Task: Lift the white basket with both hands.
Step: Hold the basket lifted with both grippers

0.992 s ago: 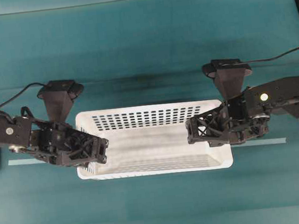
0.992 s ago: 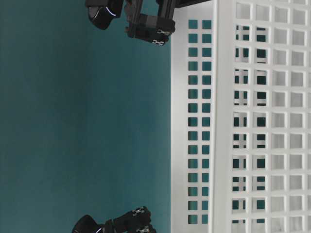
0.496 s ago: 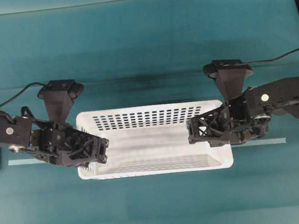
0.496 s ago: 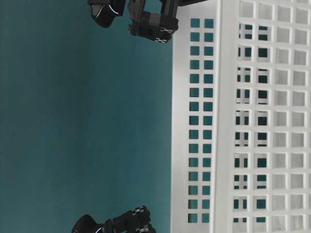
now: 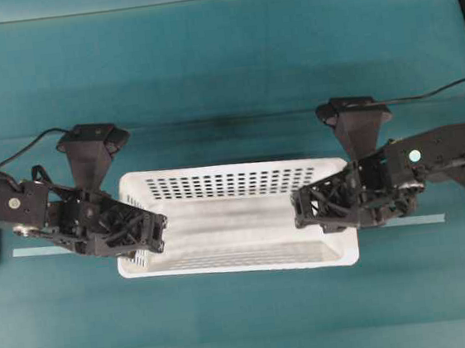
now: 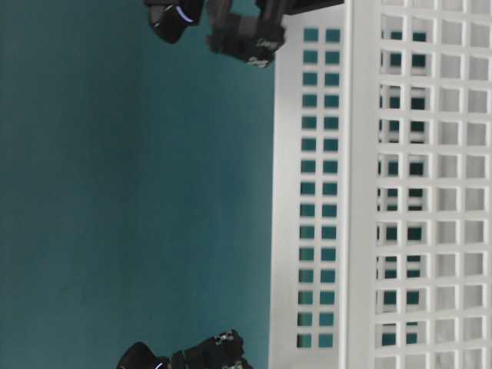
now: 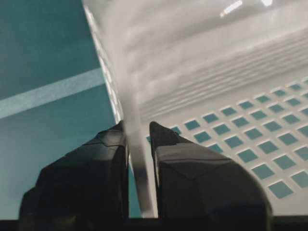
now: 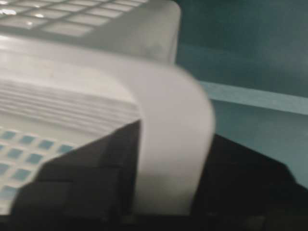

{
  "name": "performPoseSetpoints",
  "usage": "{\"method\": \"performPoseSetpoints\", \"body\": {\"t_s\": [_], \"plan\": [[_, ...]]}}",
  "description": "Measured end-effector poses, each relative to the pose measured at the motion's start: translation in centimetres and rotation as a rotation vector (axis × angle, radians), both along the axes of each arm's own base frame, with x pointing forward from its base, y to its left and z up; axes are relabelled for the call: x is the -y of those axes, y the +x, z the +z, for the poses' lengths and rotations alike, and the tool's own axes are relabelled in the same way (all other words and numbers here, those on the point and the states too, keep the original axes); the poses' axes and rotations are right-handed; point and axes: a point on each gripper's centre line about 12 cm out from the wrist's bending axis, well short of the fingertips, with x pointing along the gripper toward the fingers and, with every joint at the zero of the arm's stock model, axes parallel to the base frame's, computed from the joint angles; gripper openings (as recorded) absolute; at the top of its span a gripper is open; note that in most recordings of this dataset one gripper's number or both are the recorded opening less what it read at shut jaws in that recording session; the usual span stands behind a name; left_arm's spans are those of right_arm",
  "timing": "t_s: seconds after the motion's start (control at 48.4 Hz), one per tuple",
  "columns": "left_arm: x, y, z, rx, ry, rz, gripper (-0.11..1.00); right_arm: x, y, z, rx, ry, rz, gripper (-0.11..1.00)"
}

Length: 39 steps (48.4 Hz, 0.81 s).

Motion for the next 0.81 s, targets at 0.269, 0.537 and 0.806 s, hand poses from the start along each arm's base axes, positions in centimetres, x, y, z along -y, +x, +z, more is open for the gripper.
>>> {"method": "performPoseSetpoints", "body": {"t_s": [0.269,0.537,0.806], "plan": [[0.0,0.1,0.1,0.011,0.0,0.0,0.04,0.2,-0.3,-0.1,-0.025,-0.004,0.008,0.73],[0.2,0.3,0.2,0.027,-0.011,0.01,0.59,0.9,-0.3,-0.1,-0.026,-0.019,0.001,0.72],[0.1,0.2,0.1,0.025,-0.017,0.023,0.81,1.2,-0.2,-0.1,-0.024,-0.026,0.001,0.73]]}}
